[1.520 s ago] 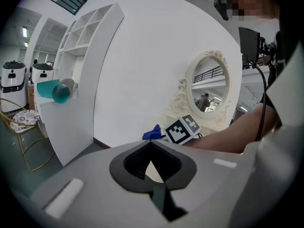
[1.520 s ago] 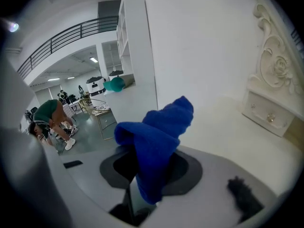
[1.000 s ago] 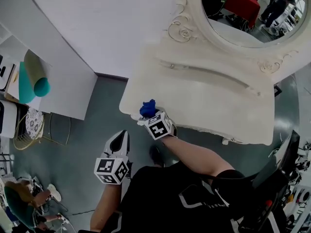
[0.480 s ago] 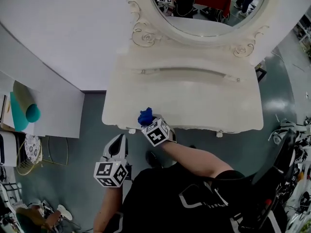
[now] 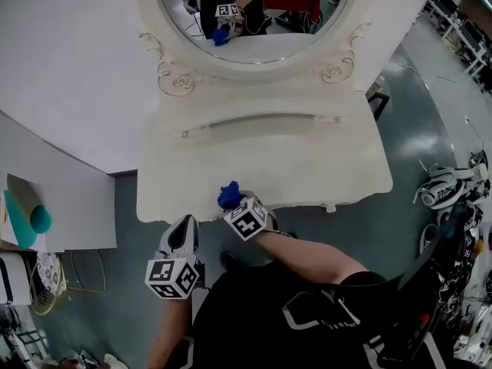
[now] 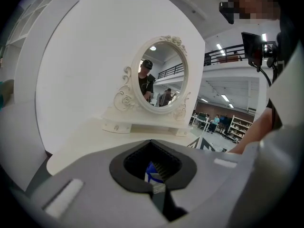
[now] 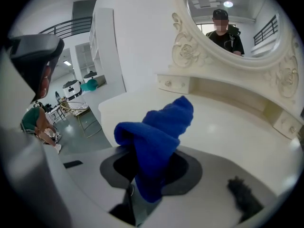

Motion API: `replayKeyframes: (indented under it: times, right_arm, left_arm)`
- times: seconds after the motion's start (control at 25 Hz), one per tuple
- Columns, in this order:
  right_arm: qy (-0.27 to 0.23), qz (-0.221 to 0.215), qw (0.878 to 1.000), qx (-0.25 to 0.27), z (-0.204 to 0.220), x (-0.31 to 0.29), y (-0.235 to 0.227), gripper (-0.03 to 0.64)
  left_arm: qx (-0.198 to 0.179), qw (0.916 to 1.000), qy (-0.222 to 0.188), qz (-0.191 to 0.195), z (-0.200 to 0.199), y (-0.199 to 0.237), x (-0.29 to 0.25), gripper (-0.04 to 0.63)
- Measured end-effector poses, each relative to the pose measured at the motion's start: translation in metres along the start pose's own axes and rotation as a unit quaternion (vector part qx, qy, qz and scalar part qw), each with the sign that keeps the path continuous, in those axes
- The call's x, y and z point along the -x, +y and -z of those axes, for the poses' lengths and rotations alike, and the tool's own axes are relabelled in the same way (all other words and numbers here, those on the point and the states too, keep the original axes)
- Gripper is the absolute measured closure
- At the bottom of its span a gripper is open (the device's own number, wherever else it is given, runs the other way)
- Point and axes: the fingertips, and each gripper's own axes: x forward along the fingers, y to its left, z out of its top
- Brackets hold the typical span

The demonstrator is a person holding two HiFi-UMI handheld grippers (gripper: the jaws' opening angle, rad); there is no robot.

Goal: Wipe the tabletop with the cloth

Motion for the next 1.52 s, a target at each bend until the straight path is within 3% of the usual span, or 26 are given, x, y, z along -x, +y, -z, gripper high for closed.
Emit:
replayKeyframes:
  times: [0.28, 0.48, 0.84, 1.2, 1.52]
  right_arm:
    - [0.002, 0.028, 0.999, -0.031, 0.031, 0.034, -0.052, 0.492]
    - [0.001, 0.051, 0.998, -0.038, 0.053, 0.055, -0.083, 0.492]
    - [-0.008, 0.102, 0.990, -0.097, 0.100, 0.108, -0.139, 0.492]
    - [-0.007, 0.153, 0.979, -0.134, 0.152, 0.160, -0.195, 0.492]
    - [-0.010, 0.182, 0.971, -0.153, 0.187, 0.198, -0.232, 0.492]
  left_arm:
    - [-0.036, 0.9983, 0.007, 0.046, -0.010, -0.053, -0.040, 0.586]
    - [-0.038, 0.9962, 0.014, 0.077, -0.012, -0.084, -0.063, 0.586]
    - [-0.060, 0.9879, 0.039, 0.138, -0.001, -0.151, -0.105, 0.586]
    - [-0.086, 0.9718, 0.065, 0.210, 0.014, -0.230, -0.142, 0.586]
    - [-0.102, 0.9603, 0.077, 0.248, 0.020, -0.284, -0.169, 0.586]
